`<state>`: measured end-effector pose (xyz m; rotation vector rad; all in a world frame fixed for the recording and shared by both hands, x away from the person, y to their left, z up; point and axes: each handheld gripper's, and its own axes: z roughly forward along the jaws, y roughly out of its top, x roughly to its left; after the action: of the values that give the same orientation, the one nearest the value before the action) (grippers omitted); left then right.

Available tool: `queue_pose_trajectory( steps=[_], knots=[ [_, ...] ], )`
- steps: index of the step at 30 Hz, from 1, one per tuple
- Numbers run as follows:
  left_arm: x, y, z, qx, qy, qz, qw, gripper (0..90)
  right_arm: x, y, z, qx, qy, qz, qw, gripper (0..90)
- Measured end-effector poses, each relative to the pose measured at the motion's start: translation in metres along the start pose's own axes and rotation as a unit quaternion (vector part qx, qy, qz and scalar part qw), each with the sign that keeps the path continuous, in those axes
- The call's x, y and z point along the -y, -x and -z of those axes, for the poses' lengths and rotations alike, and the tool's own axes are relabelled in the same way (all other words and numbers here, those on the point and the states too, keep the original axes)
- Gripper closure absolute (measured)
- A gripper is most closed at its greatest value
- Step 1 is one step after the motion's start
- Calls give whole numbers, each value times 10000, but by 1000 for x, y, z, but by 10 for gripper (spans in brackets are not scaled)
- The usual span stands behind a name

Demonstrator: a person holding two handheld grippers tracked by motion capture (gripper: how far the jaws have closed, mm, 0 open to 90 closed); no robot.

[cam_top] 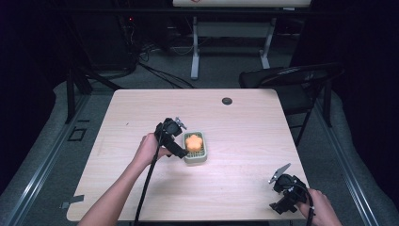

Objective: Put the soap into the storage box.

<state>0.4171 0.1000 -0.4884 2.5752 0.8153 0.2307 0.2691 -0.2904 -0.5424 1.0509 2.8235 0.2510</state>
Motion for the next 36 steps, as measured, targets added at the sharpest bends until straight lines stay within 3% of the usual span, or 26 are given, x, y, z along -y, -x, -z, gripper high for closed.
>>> queue_pose_trajectory(
  steps=[11, 16, 24, 36],
  knots=[
    [29, 10, 33, -59, 115, 130, 9998, 0, -1, -2, 0, 18, 34, -5, 10000, 157],
    [44, 20, 42, 21, -36, 166, 9999, 0, -1, -2, 1, 30, 32, 26, 10000, 157],
    [70, 33, 46, 83, -169, 157, 9997, 0, -2, -4, 2, 33, 32, 85, 10000, 157],
    [107, 42, 49, -126, -419, 201, 9988, 0, -2, -5, 2, 31, 31, 93, 9999, 157]
  ],
)
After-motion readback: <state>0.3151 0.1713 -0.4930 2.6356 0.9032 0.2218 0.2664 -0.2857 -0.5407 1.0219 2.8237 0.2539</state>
